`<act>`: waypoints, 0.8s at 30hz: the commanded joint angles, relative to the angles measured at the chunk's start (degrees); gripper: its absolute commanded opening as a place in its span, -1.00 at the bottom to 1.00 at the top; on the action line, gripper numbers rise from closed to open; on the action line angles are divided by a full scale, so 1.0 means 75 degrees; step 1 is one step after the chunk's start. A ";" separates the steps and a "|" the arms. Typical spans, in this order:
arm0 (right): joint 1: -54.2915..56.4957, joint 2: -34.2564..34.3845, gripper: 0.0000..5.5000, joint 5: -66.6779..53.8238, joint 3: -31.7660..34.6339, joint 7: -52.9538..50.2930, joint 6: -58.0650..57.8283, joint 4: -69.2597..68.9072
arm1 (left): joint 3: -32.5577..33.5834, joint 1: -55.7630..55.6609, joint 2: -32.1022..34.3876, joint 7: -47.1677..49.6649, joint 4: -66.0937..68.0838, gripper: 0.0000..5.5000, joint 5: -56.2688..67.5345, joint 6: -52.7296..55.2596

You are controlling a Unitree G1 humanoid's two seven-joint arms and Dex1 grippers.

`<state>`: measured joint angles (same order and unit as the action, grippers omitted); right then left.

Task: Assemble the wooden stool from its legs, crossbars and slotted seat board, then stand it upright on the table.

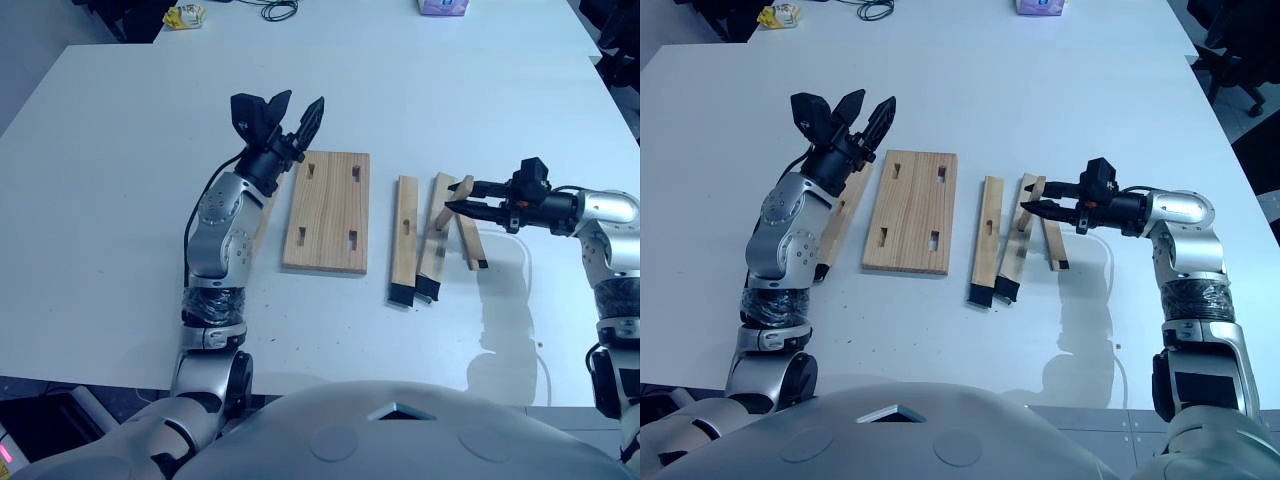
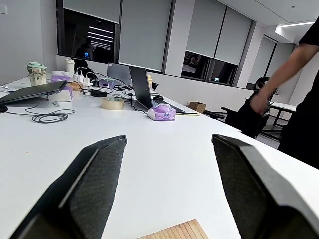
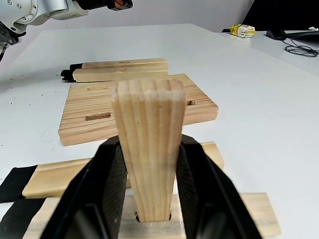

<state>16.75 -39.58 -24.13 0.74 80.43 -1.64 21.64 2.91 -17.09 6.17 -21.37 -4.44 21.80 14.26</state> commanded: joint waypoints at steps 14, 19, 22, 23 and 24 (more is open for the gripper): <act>0.0662 -0.0208 -0.52 0.0977 -0.1235 0.0886 0.0434 0.1174 | 0.0008 -0.0100 0.0000 -0.0039 0.0025 0.16 0.0064 0.0085; 0.1048 -0.0367 -0.52 0.1098 -0.1394 0.1310 0.0662 0.1666 | 0.0014 -0.0076 -0.0022 -0.0049 0.0088 0.16 0.0046 -0.0003; 0.1084 -0.0361 -0.52 0.1116 -0.1361 0.1330 0.0754 0.1856 | 0.0024 -0.0083 -0.0036 -0.0028 0.0100 0.16 0.0040 -0.0021; 0.1076 -0.0348 -0.52 0.1111 -0.1338 0.1315 0.0771 0.1887 | 0.0031 -0.0074 -0.0030 -0.0025 0.0091 0.16 0.0041 -0.0018; 0.1048 -0.0329 -0.52 0.1095 -0.1305 0.1282 0.0790 0.1899 | 0.0037 -0.0061 -0.0014 -0.0031 0.0081 0.16 0.0044 -0.0007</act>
<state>27.92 -41.31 -20.57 -7.02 90.23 4.66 33.22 2.92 -17.19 6.02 -21.39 -4.04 21.79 14.26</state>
